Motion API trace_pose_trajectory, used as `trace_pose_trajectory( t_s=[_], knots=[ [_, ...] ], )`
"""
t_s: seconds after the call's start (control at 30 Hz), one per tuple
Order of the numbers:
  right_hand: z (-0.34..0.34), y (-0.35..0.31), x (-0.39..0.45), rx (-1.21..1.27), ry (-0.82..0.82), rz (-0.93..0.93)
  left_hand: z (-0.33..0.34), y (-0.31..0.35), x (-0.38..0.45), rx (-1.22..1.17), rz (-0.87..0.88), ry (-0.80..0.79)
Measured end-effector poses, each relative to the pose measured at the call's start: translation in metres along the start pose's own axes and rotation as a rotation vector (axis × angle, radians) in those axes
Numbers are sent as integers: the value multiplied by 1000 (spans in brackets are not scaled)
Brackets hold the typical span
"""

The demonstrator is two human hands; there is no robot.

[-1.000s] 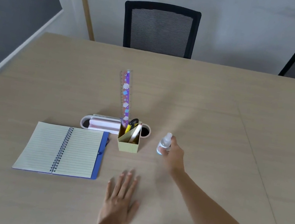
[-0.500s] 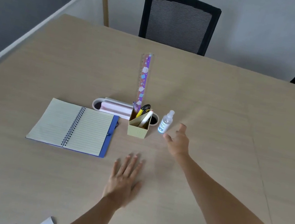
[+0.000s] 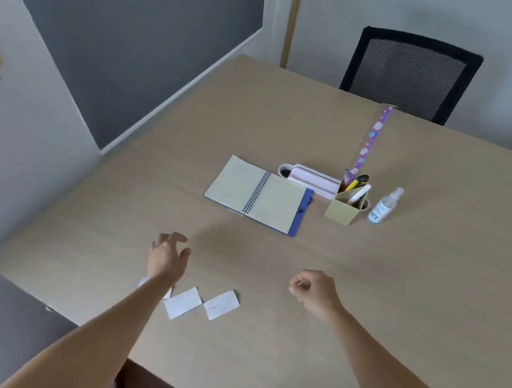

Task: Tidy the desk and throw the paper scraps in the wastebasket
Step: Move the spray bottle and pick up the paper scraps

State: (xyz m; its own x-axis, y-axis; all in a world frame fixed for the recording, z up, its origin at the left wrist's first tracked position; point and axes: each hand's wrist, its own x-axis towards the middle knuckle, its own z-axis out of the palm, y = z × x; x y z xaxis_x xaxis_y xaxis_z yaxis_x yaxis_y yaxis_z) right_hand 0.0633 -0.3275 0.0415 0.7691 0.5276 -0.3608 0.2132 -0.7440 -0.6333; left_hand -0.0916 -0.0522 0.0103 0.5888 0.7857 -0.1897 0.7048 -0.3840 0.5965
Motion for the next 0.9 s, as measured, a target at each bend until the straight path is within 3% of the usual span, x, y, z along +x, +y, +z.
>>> trace_pose_trajectory(
  t_s=[0.1, 0.17, 0.3, 0.43, 0.67, 0.73, 0.8, 0.9],
  knots=[
    [63, -31, -13, -117, -148, -85, -28, -54, 6, 313, -13, -304],
    [100, -45, -17, -249, -205, -130, -33, -69, 1, 380, 50, -379],
    [142, -59, -26, -505, -131, -146, -37, -85, 0, 367, 158, -379],
    [148, -54, -28, -490, -75, -95, -43, -103, 0, 298, 97, -329],
    [135, -60, -25, -409, -237, -30, -39, -114, -10, 263, 133, -246],
    [134, -70, -25, -308, -209, -20, -36, -118, -15, 316, 144, -208],
    [137, -88, -23, -213, -206, -52, -35, -122, -19, 344, 142, -185],
    [151, -117, -16, -237, -350, -171, -34, -127, -26, 326, 118, -183]
  ],
)
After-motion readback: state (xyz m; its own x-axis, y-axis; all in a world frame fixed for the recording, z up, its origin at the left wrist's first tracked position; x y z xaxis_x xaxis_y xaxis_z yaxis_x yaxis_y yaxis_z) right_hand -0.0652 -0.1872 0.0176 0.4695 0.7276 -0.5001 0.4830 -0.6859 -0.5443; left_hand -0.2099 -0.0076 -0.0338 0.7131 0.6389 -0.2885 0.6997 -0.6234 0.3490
